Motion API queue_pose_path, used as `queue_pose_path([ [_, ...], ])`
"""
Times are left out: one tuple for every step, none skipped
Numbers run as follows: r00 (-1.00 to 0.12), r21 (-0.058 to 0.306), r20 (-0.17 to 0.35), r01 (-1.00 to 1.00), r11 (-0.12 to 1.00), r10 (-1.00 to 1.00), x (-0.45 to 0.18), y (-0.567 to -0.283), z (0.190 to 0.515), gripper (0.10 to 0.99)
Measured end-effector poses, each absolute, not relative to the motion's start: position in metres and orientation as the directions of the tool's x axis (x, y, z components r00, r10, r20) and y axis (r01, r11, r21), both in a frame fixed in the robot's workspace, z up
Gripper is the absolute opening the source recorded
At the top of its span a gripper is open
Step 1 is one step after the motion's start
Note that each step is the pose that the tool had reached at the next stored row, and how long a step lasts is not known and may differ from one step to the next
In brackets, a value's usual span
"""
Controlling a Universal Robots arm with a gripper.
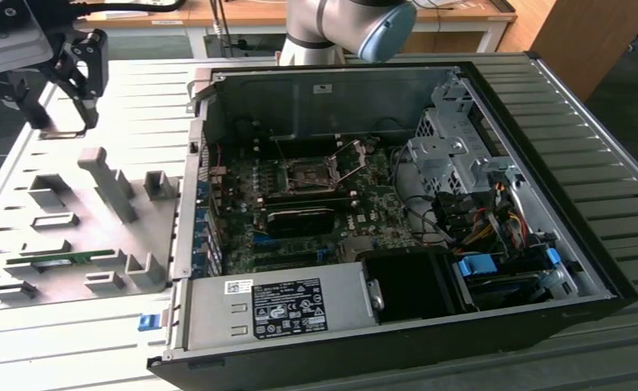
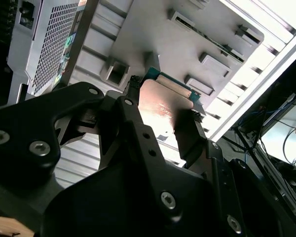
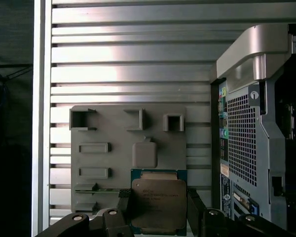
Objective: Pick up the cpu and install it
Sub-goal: 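Pick up the cpu and move it towards the insertion slot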
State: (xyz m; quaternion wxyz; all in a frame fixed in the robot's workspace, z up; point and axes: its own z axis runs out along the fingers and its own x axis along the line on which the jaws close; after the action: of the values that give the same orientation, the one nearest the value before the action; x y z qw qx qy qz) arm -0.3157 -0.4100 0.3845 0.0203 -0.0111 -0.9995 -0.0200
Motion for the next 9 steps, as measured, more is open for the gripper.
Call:
queue_pose_path([
  [-0.999,0.04,0.041,0.023,0.999,0.021,-0.315,-0.41,0.384,0.537],
  [-0.999,0.04,0.041,0.023,0.999,0.021,-0.314,-0.41,0.384,0.537],
  [-0.999,0.04,0.041,0.023,0.999,0.021,-0.313,-0.41,0.384,0.537],
  [-0.999,0.04,0.041,0.023,0.999,0.021,-0.312,-0.41,0.384,0.537],
  [-0.999,0.039,0.041,0.023,0.999,0.021,-0.311,-0.41,0.385,0.537],
  [-0.999,0.04,0.041,0.023,0.999,0.021,-0.309,-0.41,0.384,0.537],
  [-0.999,0.039,0.041,0.023,0.999,0.021,-0.308,-0.41,0.385,0.537],
  [-0.999,0.039,0.041,0.023,0.999,0.021,-0.307,-0.41,0.385,0.537],
  [-0.999,0.039,0.042,0.023,0.999,0.021,-0.304,-0.41,0.385,0.537],
])
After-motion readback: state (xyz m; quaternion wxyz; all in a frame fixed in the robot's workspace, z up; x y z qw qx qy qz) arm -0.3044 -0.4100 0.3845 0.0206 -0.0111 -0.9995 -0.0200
